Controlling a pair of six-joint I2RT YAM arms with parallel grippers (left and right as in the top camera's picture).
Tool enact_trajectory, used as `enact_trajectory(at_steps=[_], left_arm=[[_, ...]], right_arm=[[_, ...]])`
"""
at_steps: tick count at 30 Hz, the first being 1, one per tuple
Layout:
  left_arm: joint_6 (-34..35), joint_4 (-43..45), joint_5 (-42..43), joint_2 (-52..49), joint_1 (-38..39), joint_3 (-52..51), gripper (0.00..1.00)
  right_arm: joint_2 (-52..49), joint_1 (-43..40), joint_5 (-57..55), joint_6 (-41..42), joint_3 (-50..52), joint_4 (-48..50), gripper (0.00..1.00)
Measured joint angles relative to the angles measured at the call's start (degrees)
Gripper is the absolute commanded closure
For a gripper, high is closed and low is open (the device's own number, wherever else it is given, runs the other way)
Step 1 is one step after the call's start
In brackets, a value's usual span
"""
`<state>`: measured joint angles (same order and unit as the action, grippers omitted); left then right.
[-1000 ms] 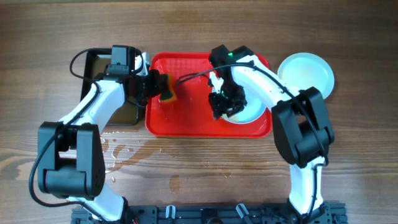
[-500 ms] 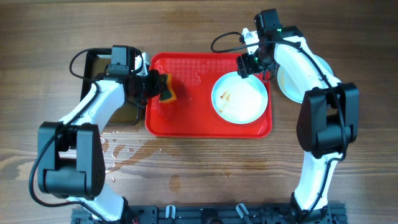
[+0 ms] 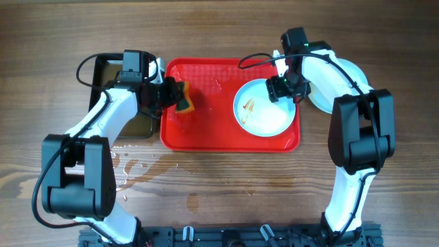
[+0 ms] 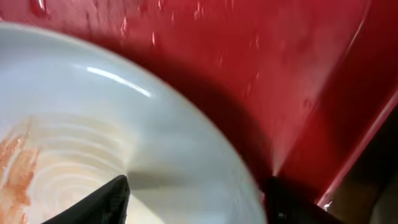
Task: Clean dirty plates on tray and stack at the side
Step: 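Scrub the held plate with the sponge in the left gripper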
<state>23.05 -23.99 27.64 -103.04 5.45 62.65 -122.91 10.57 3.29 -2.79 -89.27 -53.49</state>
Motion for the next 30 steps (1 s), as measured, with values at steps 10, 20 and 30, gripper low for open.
enact_trajectory(at_steps=[10,20,30], left_arm=[[0.0,0.04,0.0,0.0,0.0,0.0,0.96],[0.0,1.09,0.0,0.0,0.0,0.0,0.96],[-6.51,5.77,-0.22,0.0,0.0,0.0,0.96]], right_arm=[[0.0,0.59,8.74,13.9,-0.02,-2.38,0.96],[0.0,5.46,14.4,23.78,-0.87,7.76,0.45],[0.04,10.91,14.69,38.91,2.16,9.38,0.56]])
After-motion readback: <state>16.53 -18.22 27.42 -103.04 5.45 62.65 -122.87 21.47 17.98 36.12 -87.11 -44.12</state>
